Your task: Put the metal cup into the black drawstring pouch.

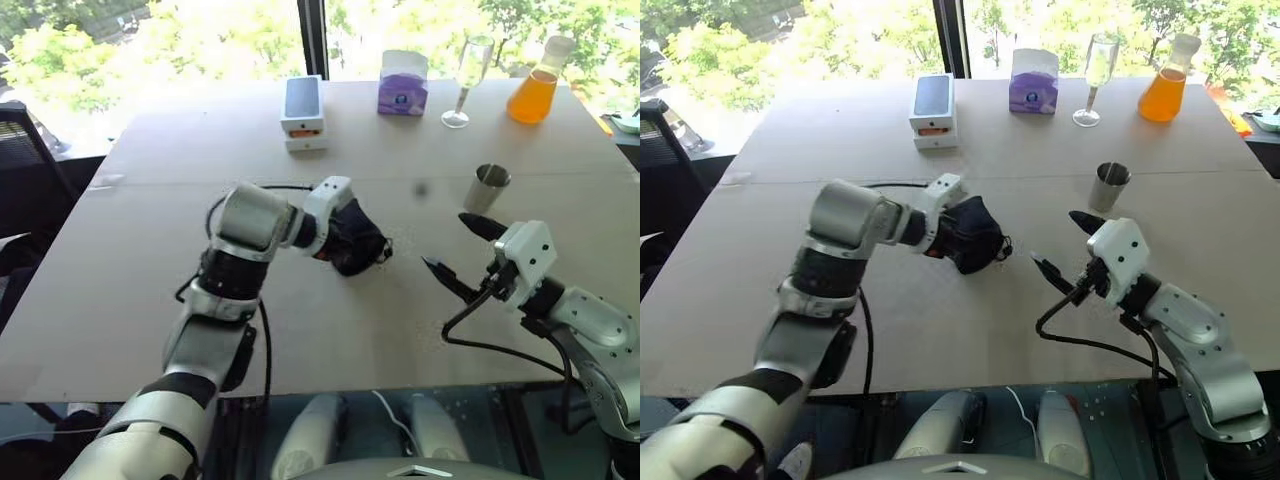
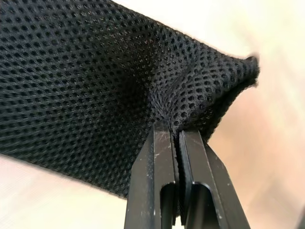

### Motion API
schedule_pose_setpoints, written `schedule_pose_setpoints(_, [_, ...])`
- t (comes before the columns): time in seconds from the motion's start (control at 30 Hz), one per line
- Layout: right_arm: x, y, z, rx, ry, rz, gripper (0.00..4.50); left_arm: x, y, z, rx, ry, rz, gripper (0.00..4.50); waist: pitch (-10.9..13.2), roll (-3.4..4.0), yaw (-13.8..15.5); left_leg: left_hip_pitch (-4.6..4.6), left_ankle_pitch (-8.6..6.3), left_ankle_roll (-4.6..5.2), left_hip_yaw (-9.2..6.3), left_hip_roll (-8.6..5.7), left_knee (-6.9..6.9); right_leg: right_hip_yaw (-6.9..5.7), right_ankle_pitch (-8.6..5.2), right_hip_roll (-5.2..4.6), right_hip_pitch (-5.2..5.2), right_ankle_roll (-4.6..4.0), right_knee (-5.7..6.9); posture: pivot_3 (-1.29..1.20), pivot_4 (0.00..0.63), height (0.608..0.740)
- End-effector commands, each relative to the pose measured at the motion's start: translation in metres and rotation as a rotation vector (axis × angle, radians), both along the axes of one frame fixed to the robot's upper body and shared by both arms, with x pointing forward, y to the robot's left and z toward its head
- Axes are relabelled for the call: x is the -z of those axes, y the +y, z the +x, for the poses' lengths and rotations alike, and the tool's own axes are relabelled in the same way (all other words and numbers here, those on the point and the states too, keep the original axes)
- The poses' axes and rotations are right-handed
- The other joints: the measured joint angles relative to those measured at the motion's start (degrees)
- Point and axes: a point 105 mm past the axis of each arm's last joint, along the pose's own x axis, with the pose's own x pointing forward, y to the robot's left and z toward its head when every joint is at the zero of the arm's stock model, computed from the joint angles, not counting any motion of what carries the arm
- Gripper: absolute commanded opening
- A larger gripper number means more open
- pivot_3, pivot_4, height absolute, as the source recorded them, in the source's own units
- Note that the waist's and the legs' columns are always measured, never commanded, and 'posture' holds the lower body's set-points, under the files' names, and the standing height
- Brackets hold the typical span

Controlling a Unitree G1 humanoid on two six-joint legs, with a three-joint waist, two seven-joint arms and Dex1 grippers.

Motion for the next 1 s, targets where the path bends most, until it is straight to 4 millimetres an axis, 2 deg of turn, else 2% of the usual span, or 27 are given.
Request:
schedule_pose_setpoints(0.03, [-0.026,-0.006,0.002,0.056,-0.077,-0.044,4.50,-0.003,-0.012,0.008,-0.064,0.057,-0.074,0.05,0.0,-0.01,-0.1,0.00,0.00,0.00,0.01,0.01,-0.01,0.01,0.00,-0.02,0.04,0.00,0.01,0.00,0.150,0.740])
schedule_pose_setpoints(0.13, [-0.029,-0.015,0.008,0.105,-0.040,-0.053,4.50,-0.002,-0.023,0.009,-0.082,0.126,-0.140,0.05,0.0,-0.03,0.1,0.00,0.00,0.00,0.00,0.01,-0.02,-0.01,0.00,-0.05,0.05,0.00,0.00,0.00,0.150,0.740])
schedule_pose_setpoints(0.3, [-0.034,-0.032,0.019,0.174,0.029,-0.042,4.50,-0.006,-0.025,0.013,-0.112,0.166,-0.185,0.05,0.0,-0.04,0.0,-0.03,0.00,0.00,0.04,-0.01,0.00,0.01,0.01,-0.11,0.05,0.01,-0.02,0.00,0.150,0.740])
schedule_pose_setpoints(0.43, [-0.041,-0.042,0.042,0.205,0.081,-0.062,4.50,-0.005,-0.020,0.017,-0.156,0.217,-0.237,0.05,0.0,-0.04,0.0,0.01,0.00,0.00,0.12,-0.01,-0.01,0.10,0.01,-0.12,0.02,0.01,0.01,0.00,0.150,0.740])
schedule_pose_setpoints(0.53, [-0.044,-0.040,0.062,0.170,0.109,-0.090,4.50,-0.004,-0.020,0.019,-0.180,0.230,-0.245,0.05,0.0,-0.05,0.0,-0.02,0.00,0.00,0.13,0.00,-0.04,0.11,0.01,-0.23,-0.01,0.01,0.00,0.00,0.150,0.740])
schedule_pose_setpoints(0.7, [-0.045,-0.047,0.101,0.182,0.151,-0.173,4.50,-0.006,-0.024,0.021,-0.222,0.172,-0.198,0.05,0.1,-0.09,0.0,-0.06,0.00,0.00,0.22,-0.04,-0.03,0.17,0.02,-0.38,-0.06,0.01,-0.02,0.00,0.150,0.740])
schedule_pose_setpoints(0.77, [-0.045,-0.052,0.114,0.194,0.162,-0.192,4.50,-0.010,-0.023,0.022,-0.225,0.091,-0.168,0.05,0.1,-0.12,0.1,-0.08,0.00,0.00,0.23,-0.04,-0.04,0.16,0.02,-0.38,-0.07,0.01,-0.03,0.00,0.150,0.740])
schedule_pose_setpoints(0.9, [-0.045,-0.055,0.128,0.178,0.191,-0.240,4.50,-0.012,-0.021,0.020,-0.224,0.032,-0.136,0.05,0.1,-0.12,-0.1,-0.14,0.00,-0.01,0.29,-0.03,-0.07,0.24,0.01,-0.39,-0.16,0.01,-0.04,0.00,0.150,0.740])
schedule_pose_setpoints(1.0, [-0.045,-0.049,0.137,0.121,0.246,-0.266,4.50,-0.011,-0.017,0.018,-0.232,0.011,-0.119,0.05,0.1,-0.11,-0.4,-0.14,0.00,-0.01,0.37,-0.03,-0.08,0.34,0.01,-0.38,-0.19,0.01,-0.04,0.00,0.150,0.740])
